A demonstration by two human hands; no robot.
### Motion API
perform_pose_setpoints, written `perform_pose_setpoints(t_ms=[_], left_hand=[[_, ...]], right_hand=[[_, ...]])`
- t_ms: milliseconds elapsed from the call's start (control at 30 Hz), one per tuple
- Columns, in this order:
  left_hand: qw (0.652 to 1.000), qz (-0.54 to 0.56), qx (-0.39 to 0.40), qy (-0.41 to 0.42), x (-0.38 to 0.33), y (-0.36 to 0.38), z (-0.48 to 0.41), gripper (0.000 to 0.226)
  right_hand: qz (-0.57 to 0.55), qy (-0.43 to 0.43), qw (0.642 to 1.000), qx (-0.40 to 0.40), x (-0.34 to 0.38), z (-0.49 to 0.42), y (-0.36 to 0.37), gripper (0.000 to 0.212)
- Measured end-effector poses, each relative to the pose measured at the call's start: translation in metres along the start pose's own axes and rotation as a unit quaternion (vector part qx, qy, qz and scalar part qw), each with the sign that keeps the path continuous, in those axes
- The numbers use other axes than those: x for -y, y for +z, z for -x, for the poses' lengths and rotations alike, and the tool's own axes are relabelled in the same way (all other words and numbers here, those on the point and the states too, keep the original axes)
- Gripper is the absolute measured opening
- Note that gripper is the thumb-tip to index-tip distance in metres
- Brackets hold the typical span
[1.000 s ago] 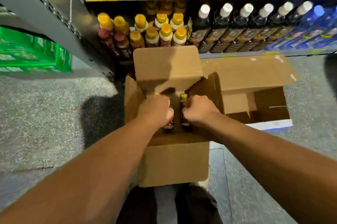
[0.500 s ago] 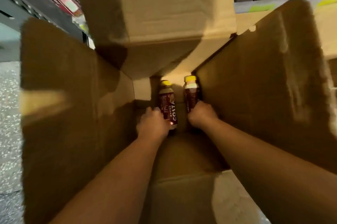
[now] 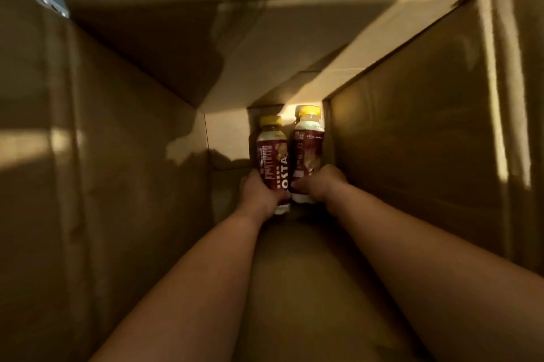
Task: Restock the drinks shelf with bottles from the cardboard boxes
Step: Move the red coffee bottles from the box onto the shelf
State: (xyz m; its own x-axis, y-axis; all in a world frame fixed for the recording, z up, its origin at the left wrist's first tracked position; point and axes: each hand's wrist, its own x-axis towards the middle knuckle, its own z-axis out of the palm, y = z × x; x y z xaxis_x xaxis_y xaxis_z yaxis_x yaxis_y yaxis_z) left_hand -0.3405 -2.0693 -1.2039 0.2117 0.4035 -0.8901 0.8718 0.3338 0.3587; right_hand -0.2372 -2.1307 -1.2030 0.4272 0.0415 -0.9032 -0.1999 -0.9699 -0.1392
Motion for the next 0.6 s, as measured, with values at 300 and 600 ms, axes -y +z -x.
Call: perform_pose_setpoints(t_ms=[300, 600], left_hand=[[0.992, 0.098, 0.07, -0.047, -0.014, -0.024, 0.018, 0.049], [0.982, 0.169, 0.073, -0.041, -0.044, -0.065, 0.111, 0.059]], right_hand=[[-0.122, 0.043, 0.986, 0.101, 0.011, 0.022, -0.017, 0.046], [-0.175, 0.006, 0.977, 0.119, 0.022, 0.12, -0.054, 0.044]])
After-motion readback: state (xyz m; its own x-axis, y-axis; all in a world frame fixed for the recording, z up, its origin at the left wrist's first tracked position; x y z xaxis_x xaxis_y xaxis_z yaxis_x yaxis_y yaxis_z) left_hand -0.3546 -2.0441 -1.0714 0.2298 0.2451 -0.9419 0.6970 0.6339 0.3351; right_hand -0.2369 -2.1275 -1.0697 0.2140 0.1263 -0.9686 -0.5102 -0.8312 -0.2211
